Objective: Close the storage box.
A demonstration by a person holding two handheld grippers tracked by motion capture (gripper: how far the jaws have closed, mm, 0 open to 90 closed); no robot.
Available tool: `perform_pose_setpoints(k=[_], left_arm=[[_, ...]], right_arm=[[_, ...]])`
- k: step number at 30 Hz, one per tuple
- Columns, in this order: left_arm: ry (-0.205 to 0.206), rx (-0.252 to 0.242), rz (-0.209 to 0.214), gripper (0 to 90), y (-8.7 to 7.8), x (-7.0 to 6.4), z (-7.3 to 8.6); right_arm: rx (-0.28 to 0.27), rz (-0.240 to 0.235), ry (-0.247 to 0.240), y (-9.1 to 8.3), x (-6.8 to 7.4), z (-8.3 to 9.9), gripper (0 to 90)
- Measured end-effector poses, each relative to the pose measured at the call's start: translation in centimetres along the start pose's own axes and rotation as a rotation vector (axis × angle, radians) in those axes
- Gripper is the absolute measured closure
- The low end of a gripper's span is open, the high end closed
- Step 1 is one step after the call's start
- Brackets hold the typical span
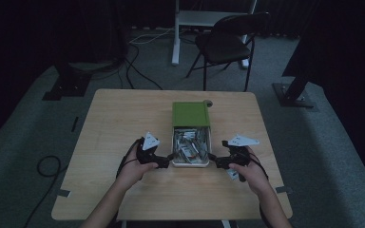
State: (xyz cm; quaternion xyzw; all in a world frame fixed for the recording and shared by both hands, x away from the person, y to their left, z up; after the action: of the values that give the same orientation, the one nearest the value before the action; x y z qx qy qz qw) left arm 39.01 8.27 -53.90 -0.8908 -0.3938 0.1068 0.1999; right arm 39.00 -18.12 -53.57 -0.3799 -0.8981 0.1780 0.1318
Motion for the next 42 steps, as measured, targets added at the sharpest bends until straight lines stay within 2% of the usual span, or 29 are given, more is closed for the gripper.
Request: perform_pose_setpoints(k=[42], left_arm=[[-0.015,-0.001,-0.005,7.0,1.2,1.2,-1.2]], right_arm=[[-0.019,0.045,0.010,1.2,-1.4,-1.6,12.8]])
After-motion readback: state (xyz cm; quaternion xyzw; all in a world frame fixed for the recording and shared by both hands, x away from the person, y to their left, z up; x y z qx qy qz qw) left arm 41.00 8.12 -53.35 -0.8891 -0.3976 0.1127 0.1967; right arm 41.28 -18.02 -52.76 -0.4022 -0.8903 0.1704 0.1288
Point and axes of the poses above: each handheld gripper's, and its own axes: y roughly forward along the jaws, z roughly out of its underside, x roughly to its left, the point moved 6 cm from there along y, roughly forward along the jaws, and after that the axes turned 6 degrees about -x, right-handed, at the moved point
